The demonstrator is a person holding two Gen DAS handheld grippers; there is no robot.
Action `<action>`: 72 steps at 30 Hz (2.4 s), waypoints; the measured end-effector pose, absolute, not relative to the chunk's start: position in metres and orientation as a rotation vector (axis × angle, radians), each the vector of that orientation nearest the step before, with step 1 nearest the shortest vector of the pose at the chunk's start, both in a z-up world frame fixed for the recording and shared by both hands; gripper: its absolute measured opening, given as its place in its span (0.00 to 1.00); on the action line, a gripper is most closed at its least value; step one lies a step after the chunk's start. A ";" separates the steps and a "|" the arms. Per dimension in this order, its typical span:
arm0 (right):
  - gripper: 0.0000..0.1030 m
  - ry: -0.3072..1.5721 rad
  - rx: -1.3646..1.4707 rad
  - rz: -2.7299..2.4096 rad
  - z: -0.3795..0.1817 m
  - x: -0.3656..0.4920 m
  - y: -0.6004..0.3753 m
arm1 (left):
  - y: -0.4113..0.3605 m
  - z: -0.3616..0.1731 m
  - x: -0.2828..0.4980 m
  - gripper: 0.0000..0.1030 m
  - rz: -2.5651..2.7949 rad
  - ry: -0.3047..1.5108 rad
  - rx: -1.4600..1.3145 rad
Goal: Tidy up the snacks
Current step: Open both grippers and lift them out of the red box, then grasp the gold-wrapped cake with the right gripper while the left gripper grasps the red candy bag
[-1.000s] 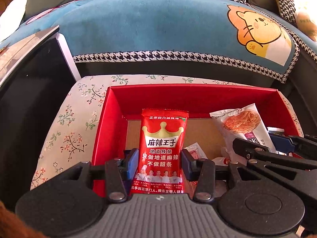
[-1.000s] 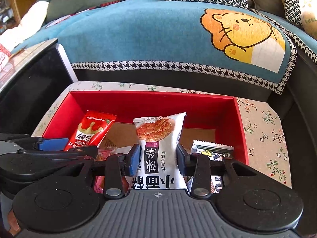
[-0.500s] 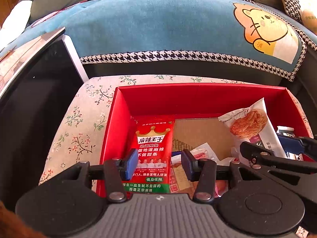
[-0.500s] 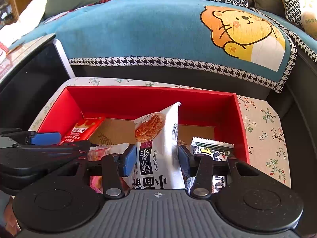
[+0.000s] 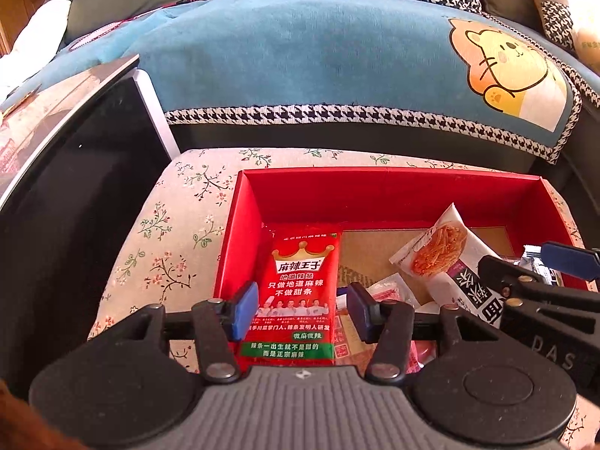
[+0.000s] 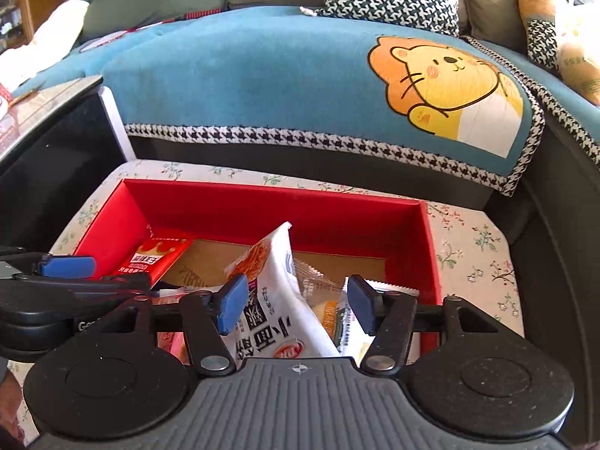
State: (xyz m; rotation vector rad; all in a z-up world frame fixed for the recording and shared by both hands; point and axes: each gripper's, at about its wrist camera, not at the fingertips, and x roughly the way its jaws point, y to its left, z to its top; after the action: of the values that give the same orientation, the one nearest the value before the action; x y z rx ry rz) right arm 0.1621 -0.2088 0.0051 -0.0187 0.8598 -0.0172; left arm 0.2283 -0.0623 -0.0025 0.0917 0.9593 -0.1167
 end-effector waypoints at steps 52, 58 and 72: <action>0.60 1.162 0.024 -0.057 -0.056 0.057 -0.090 | 0.059 0.036 0.110 1.00 -0.204 0.972 -0.155; 0.47 1.187 -0.089 -0.051 -0.049 0.043 -0.114 | 0.060 0.034 0.104 1.00 -0.212 0.981 -0.134; 0.45 1.136 -0.056 0.004 -0.038 -0.003 -0.172 | 0.015 -0.024 0.029 1.00 -0.202 1.216 -0.137</action>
State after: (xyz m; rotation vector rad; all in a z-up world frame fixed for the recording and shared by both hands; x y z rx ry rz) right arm -0.0025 -0.1725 -0.0379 -0.0563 1.1359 0.0036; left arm 0.0294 0.0152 -0.0242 -0.1373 1.2159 -0.2018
